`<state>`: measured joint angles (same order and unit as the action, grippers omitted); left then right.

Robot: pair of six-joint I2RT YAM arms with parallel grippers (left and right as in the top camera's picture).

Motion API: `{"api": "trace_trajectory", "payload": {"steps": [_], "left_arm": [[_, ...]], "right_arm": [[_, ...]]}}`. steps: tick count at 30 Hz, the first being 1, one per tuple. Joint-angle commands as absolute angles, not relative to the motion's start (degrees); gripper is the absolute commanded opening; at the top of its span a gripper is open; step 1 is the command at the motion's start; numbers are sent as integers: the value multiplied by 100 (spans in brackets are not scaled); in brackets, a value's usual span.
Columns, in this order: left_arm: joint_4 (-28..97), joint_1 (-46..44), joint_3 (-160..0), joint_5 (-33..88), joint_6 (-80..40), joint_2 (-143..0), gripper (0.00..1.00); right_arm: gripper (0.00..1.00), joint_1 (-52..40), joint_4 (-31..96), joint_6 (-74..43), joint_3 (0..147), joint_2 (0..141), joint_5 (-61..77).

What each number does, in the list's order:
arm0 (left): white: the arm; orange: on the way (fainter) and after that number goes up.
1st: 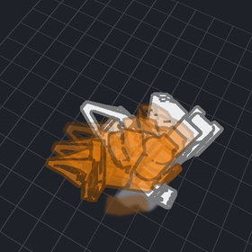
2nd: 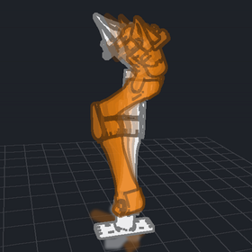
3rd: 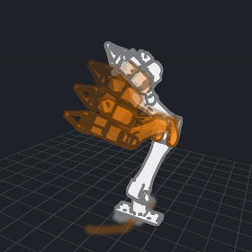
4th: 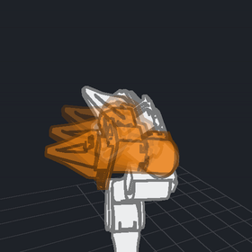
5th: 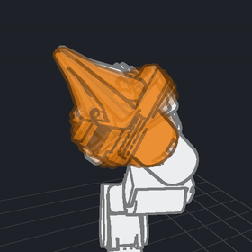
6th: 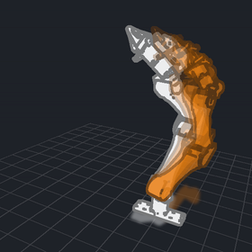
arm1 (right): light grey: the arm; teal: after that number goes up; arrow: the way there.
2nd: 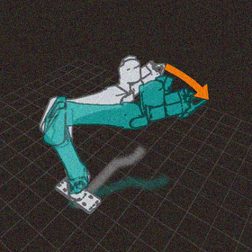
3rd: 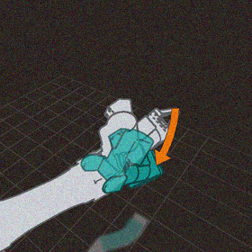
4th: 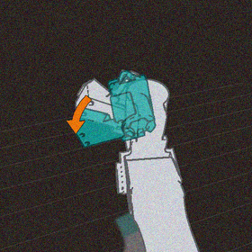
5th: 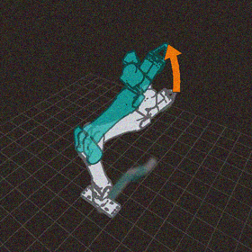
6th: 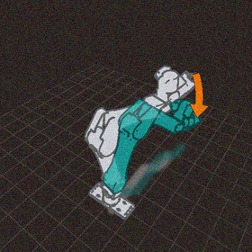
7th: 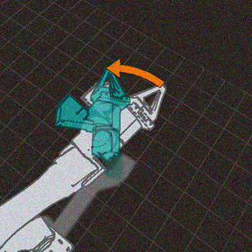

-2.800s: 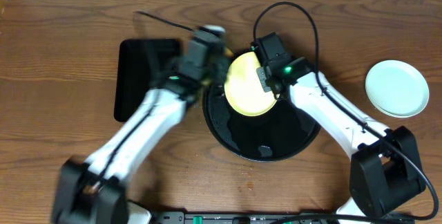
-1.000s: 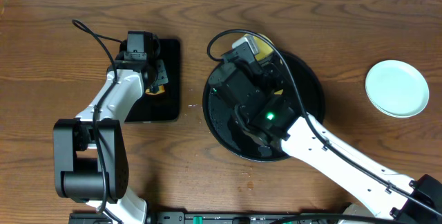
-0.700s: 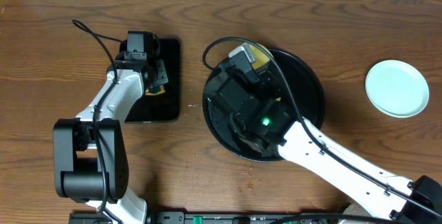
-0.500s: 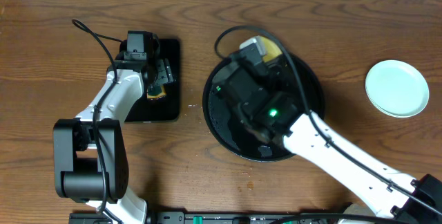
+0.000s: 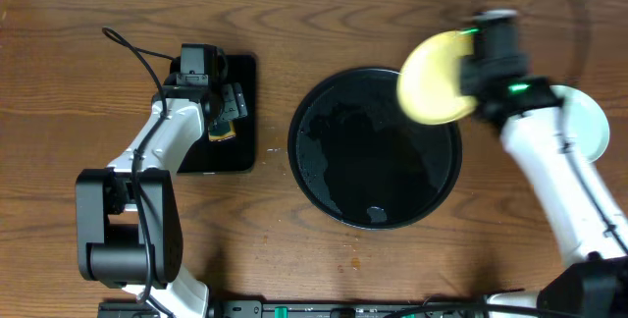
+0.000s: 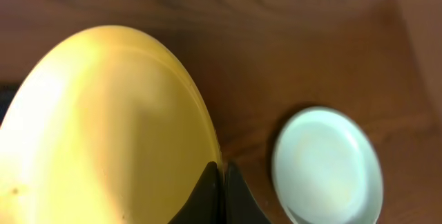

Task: Clean dirty plates on tray and stack at the side
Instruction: 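Carry the yellow plate right with the right gripper onto the green plates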

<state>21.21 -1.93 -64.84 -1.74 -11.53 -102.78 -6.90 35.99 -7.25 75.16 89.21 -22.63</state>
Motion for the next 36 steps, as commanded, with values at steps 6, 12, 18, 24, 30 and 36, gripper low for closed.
{"api": "trace_trajectory", "payload": {"steps": [6, 12, 18, 24, 30, 36], "left_arm": [[2137, -167, -6423, -242, -1096, -10353, 89], [2137, -167, -6423, -242, -1096, -10353, 90], [2137, -167, -6423, -242, -1096, -10353, 91], [2137, -167, -6423, -242, -1096, -10353, 92], [2137, -167, -6423, -242, -1096, -10353, 95], [2137, -167, -6423, -242, -1096, -10353, 95]], "right_arm": [[1, 2134, 3533, -1372, 7542, 8851, -526], [1, 3162, 3516, -1372, 7537, 8851, -504], [33, 3334, 3507, -1584, 7529, 8851, -305], [61, 3275, 3594, -1562, 7529, 8851, 60], [65, 3039, 4272, -1562, 7524, 8851, 790], [82, 2510, 4764, -867, 7520, 8851, 1787]]}}
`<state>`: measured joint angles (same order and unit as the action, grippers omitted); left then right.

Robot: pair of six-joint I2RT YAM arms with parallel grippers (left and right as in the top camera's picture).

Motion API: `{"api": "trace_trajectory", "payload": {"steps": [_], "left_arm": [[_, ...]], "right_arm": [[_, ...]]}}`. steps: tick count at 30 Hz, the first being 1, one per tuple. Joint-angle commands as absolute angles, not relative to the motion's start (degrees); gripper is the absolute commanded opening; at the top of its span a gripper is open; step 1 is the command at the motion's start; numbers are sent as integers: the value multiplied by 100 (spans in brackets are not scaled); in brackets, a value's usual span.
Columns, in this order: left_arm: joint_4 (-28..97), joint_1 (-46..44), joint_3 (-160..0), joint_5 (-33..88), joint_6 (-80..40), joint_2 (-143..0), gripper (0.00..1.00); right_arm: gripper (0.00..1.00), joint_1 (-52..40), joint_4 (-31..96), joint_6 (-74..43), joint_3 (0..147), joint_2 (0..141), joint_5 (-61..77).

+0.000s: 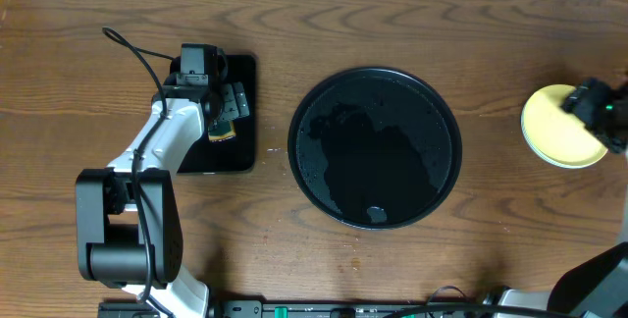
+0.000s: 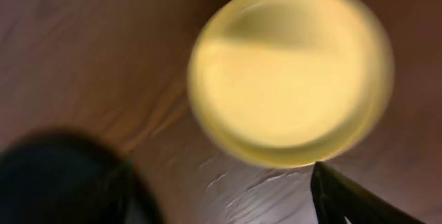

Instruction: Clean dirty plates on tray and stack at the side

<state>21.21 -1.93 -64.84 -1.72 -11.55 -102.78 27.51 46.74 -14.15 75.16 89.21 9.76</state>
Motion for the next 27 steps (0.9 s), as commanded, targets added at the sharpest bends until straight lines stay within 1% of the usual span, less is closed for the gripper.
{"api": "trace_trajectory", "payload": {"steps": [1, 2, 8, 11, 27], "left_arm": [[2137, -167, -6423, -242, -1096, -10353, 95], [2137, -167, -6423, -242, -1096, -10353, 95], [2137, -167, -6423, -242, -1096, -10353, 96], [2137, -167, -6423, -242, -1096, -10353, 96], [2137, -167, -6423, -242, -1096, -10353, 96]], "right_arm": [[84, 2399, 4842, -574, 7520, 8851, 2025], [99, 2281, 4936, -410, 7520, 8851, 2211], [99, 1708, 5037, -423, 7520, 8851, 2276], [99, 1586, 5037, -440, 7520, 8851, 2255], [99, 1573, 5037, -440, 7520, 8851, 2255]]}}
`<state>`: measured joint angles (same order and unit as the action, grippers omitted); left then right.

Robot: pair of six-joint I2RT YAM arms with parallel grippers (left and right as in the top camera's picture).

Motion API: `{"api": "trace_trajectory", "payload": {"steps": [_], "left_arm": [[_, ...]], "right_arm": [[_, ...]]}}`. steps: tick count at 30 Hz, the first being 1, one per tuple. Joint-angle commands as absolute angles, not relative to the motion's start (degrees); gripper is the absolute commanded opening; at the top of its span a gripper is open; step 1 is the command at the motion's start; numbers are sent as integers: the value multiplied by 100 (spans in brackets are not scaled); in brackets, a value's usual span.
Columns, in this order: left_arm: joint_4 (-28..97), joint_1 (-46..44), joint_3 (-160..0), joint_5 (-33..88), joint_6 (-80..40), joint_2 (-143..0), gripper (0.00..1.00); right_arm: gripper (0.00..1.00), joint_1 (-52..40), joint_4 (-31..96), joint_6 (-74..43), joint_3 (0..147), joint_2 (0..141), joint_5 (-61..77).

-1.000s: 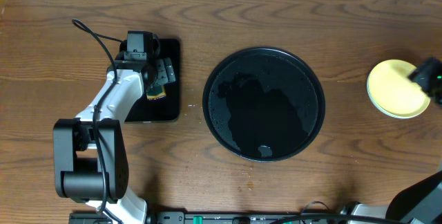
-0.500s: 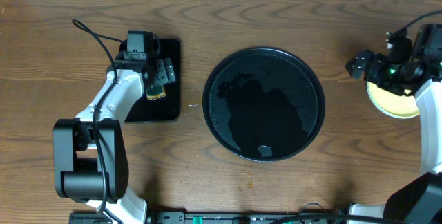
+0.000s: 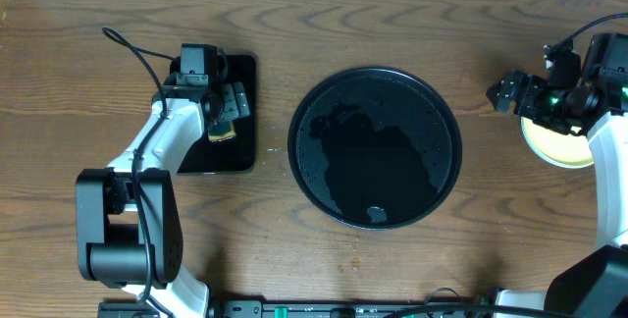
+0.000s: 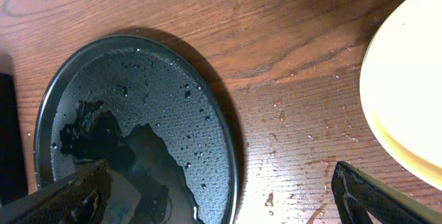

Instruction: Clean dirty plates on tray and stack at the side

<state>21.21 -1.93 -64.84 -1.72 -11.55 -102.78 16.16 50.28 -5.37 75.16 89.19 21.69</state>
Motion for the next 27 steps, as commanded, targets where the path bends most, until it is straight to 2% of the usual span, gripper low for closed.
{"api": "trace_trajectory", "payload": {"steps": [1, 14, 22, 27], "left_arm": [[2137, -167, -6423, -242, -1096, -10353, 96], [2137, -167, -6423, -242, -1096, -10353, 96], [2137, -167, -6423, -242, -1096, -10353, 96], [2137, -167, -6423, -242, -1096, -10353, 96]], "right_arm": [[99, 1573, 5037, -440, 7520, 8851, 2255], [99, 1570, 5041, -440, 7520, 8468, 2250], [99, 1393, 5039, -440, 7520, 7122, 2250], [99, 854, 5039, -440, 7520, 5955, 2250]]}}
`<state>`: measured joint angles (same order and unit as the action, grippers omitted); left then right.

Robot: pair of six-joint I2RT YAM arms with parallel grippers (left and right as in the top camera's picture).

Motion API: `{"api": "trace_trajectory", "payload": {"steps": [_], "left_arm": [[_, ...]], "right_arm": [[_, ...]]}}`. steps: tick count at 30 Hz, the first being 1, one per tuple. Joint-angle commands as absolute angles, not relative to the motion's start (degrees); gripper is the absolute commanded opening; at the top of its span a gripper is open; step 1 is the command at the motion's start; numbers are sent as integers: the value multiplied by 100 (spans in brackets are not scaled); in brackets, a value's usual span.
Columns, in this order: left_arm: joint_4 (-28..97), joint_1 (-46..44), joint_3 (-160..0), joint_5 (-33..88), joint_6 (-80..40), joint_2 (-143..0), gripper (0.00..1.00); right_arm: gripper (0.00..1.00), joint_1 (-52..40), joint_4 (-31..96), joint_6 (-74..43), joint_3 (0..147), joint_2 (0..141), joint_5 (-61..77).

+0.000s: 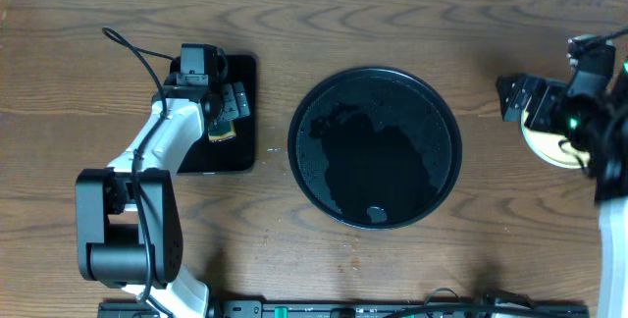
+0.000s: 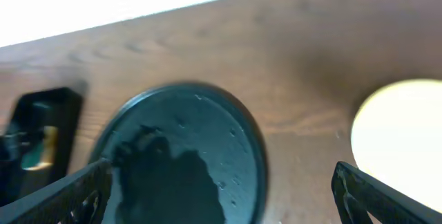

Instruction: Clean dirty plates on tray and stack at the side

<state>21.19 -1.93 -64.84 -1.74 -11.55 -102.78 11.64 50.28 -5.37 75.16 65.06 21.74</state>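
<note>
The round black tray (image 1: 373, 146) sits mid-table, wet and holding no plates; the right wrist view shows it as well (image 2: 186, 162). A yellow plate (image 1: 551, 147) lies at the table's right side, partly under my right arm, and appears at the right of the wrist view (image 2: 404, 131). My right gripper (image 1: 525, 102) hovers between the plate and the tray, open with nothing in it (image 2: 221, 200). My left gripper (image 1: 224, 102) rests over a yellow-green sponge (image 1: 224, 132) on a black mat (image 1: 240, 151); its jaw state is unclear from above.
A black cable (image 1: 132, 48) trails from the left arm across the far-left tabletop. Water drops speckle the wood in front of the tray (image 1: 353, 251). The right arm's white link (image 1: 613, 249) runs along the right edge.
My right gripper, still open, now stands higher and more level, so its camera takes in the whole tray and the far mat. The yellow plate and the left arm have not moved.
My right gripper was shut on the yellow plate above the tray's right rim, with a mint plate lying at the table's right. Then the yellow plate lay on that mint plate and the gripper was open. Since then the gripper has stayed open just left of the stack.
</note>
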Motion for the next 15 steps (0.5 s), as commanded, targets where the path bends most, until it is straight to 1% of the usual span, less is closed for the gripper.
{"api": "trace_trajectory", "payload": {"steps": [1, 2, 5, 8, 11, 15], "left_arm": [[2137, -167, -6423, -242, -1096, -10353, 96], [2137, -167, -6423, -242, -1096, -10353, 96], [2137, -167, -6423, -242, -1096, -10353, 96], [2137, -167, -6423, -242, -1096, -10353, 96], [2137, -167, -6423, -242, -1096, -10353, 96], [2137, -167, -6423, -242, -1096, -10353, 96]], "right_arm": [[99, 681, 5039, -440, 7520, 5721, 2250], [99, 497, 5039, -440, 7520, 5494, 2252], [99, -128, 5046, 27, 7520, 4711, 1697], [99, -639, 5057, 47, 7520, 3983, 1612], [99, -808, 5170, 143, 7507, 3474, 1529], [99, -707, 5087, 502, 7166, 2840, 1500]]}}
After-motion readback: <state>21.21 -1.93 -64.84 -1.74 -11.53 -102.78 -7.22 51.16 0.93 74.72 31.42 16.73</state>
